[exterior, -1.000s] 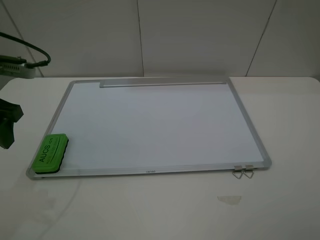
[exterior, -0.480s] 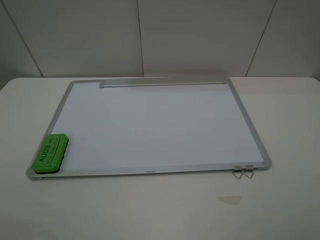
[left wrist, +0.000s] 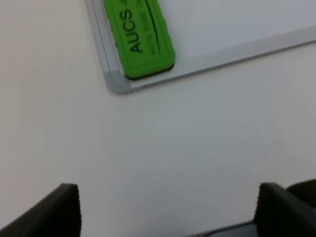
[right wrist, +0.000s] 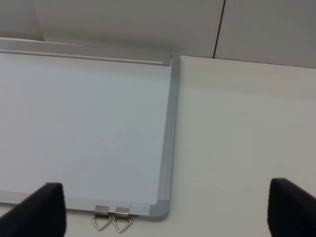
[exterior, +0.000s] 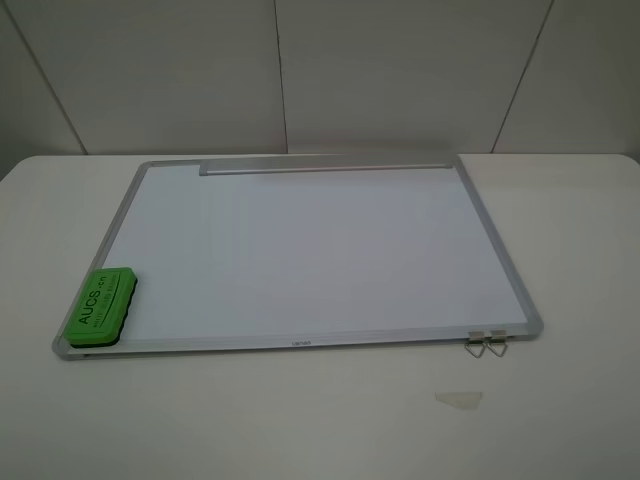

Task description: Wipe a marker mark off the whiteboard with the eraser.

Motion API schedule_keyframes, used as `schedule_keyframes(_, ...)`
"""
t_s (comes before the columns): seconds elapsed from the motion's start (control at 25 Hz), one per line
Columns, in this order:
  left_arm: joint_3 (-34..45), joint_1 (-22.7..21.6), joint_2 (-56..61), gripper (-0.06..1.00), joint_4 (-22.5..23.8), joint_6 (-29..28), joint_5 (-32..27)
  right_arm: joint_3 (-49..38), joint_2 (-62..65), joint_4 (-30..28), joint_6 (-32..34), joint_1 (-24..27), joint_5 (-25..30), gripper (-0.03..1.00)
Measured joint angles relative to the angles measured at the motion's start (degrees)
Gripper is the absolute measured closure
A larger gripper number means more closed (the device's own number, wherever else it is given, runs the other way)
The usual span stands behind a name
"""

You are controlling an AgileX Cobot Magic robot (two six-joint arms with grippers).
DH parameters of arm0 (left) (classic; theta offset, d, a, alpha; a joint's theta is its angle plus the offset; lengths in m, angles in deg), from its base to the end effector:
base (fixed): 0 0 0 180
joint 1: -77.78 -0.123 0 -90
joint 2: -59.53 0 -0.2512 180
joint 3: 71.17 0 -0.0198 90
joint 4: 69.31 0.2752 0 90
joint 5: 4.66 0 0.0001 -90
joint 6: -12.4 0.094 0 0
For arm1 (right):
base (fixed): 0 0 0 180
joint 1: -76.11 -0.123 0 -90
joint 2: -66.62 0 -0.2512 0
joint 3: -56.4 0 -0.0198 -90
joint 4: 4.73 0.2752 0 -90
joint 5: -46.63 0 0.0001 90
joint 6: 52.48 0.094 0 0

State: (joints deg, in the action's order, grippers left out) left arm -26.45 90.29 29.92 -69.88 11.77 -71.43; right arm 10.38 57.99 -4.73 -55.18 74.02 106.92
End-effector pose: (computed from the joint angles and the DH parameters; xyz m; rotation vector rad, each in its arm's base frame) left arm 0.0976 -0.0225 0.2673 0.2543 2.4528 -0.1125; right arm 0.0498 0.0018 0.2963 -0.0838 2.0043 -0.0068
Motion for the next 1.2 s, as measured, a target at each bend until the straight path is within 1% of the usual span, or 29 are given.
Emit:
schedule_keyframes(0.24,2.2,0.0,0.6,0.22,-0.7,1.1,5.1,0.0,0.0,0.0,0.0,0.0,0.0,0.15)
schedule_keyframes(0.48,2.3,0.0,0.6,0.22,-0.6,1.0,5.8,0.0,0.0,0.0,0.0,0.0,0.0,0.15)
schedule_keyframes(0.64,2.3,-0.6,0.6,0.22,0.9,-1.8,5.8,0.0,0.0,0.0,0.0,0.0,0.0,0.15)
schedule_keyframes(0.8,2.3,-4.1,0.6,0.22,1.4,-2.8,5.8,0.0,0.0,0.0,0.0,0.0,0.0,0.15)
schedule_keyframes(1.04,2.3,-12.9,0.6,0.22,1.3,-3.0,5.9,0.0,0.0,0.0,0.0,0.0,0.0,0.15)
schedule_keyframes(1.08,2.3,-13.8,0.6,0.22,1.1,-3.0,5.9,0.0,0.0,0.0,0.0,0.0,0.0,0.15)
schedule_keyframes(1.2,2.3,-14.3,0.6,0.22,0.6,-3.0,5.9,0.0,0.0,0.0,0.0,0.0,0.0,0.15)
